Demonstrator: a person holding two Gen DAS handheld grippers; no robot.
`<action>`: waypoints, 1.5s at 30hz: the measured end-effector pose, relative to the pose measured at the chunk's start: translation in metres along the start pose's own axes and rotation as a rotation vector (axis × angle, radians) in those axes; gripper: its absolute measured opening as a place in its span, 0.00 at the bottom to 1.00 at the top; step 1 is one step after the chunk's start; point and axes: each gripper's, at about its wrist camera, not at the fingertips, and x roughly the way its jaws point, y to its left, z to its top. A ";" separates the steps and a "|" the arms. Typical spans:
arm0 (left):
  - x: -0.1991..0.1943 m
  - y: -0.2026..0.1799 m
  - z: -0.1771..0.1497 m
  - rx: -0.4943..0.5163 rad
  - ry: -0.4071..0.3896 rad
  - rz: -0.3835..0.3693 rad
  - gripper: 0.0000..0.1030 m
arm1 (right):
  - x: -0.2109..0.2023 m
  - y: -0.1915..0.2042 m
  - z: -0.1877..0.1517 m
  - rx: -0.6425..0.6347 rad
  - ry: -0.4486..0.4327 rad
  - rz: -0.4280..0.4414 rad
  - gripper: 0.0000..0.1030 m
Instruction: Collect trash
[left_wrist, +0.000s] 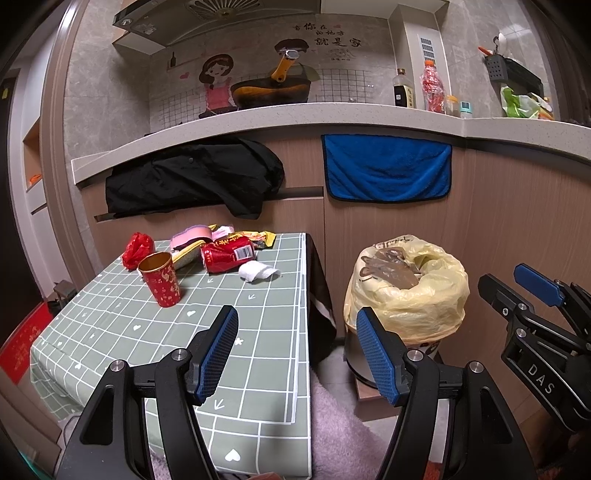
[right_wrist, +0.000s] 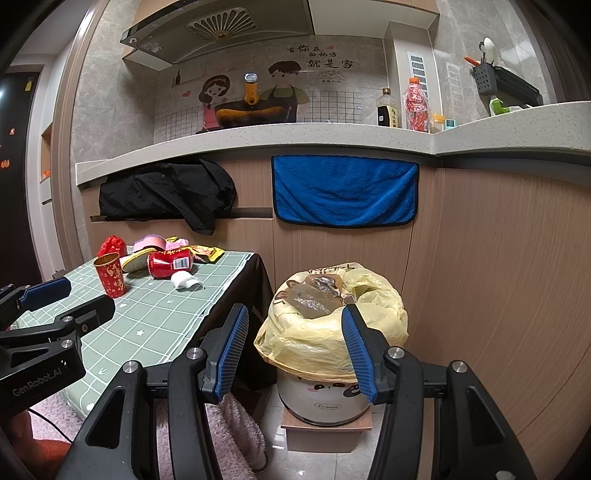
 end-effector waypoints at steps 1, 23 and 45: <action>0.001 0.000 0.000 -0.001 0.002 -0.001 0.65 | 0.000 -0.001 0.001 -0.001 -0.001 0.001 0.49; 0.093 0.166 0.020 -0.220 0.135 0.115 0.55 | 0.122 0.086 0.064 -0.153 0.051 0.271 0.49; 0.243 0.295 0.021 -0.510 0.329 0.098 0.09 | 0.264 0.166 0.069 -0.296 0.216 0.464 0.47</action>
